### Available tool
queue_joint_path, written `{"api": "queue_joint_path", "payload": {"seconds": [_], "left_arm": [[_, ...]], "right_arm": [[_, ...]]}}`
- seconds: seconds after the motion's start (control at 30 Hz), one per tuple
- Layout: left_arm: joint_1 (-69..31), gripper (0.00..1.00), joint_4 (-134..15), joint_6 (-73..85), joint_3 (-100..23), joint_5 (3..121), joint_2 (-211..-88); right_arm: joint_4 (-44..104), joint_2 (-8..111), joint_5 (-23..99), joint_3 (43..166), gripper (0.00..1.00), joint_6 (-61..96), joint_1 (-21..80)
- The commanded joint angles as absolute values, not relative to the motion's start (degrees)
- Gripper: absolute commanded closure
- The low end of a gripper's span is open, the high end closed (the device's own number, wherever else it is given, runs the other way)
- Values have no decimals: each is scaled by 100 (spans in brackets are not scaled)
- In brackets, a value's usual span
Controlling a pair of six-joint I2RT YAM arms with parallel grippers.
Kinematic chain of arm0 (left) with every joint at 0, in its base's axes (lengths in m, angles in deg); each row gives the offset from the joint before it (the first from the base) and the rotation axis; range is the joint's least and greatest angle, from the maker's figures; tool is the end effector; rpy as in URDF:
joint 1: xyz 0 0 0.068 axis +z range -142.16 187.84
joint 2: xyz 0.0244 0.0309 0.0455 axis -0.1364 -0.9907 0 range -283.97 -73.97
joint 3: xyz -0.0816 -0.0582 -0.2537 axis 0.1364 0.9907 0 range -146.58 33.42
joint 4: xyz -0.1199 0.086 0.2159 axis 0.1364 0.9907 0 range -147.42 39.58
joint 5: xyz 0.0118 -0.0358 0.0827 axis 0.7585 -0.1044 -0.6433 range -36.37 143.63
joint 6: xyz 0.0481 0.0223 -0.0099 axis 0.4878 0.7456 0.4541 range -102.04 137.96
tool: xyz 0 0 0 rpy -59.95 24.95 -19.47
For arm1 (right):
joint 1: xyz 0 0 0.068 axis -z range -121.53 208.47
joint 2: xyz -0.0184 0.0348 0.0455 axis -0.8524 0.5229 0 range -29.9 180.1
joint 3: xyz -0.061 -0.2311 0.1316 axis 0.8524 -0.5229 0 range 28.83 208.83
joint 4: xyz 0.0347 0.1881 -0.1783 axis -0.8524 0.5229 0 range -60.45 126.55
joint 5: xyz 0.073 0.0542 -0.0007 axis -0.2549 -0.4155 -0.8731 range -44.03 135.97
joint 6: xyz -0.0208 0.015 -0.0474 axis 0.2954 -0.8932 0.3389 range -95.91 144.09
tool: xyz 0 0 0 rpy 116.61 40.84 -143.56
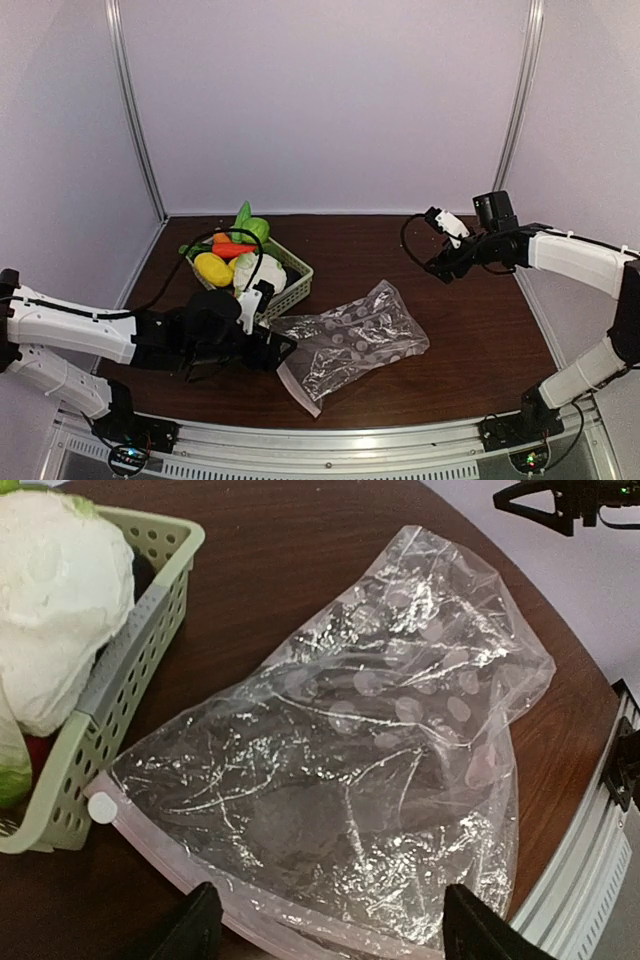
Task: Place the food in the zip-top bag and seal the zipper
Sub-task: Adjust the zipper food storage bag at the center of the board.
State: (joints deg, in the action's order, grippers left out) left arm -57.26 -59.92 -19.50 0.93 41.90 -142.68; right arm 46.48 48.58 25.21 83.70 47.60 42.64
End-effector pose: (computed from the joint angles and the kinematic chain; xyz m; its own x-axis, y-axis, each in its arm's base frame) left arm 0.1110 -0.2216 0.2026 -0.6824 0.0558 -0.7289 0.5062 0.7553 -0.4162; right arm 0.2828 0.0932 0.2593 -0.3683 -0.4921 -0.7888 -0.7209 0.6869 -0.0919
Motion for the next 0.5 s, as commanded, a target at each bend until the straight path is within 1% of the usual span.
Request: {"api": "queue_joint_path", "payload": {"seconds": [0.0,0.2,0.37,0.47], "left_arm": [[-5754,23,-5973,-3288,-271,4285,-14753],[-5795,22,-5808,-4279,-114,4083,-15041],[-5797,25,-5503,-4293,-508,4220,-15536],[-5799,24,-4845,-4805,-794,4143,-15790]], "right_arm": [[5177,5353,2373,8715,11,4878,3927],[5221,5736,1907,8910,7,4644,3777],[5423,5735,1699,9113,7,4517,3764],[5803,5642,1635,9326,7,4497,3764]]}}
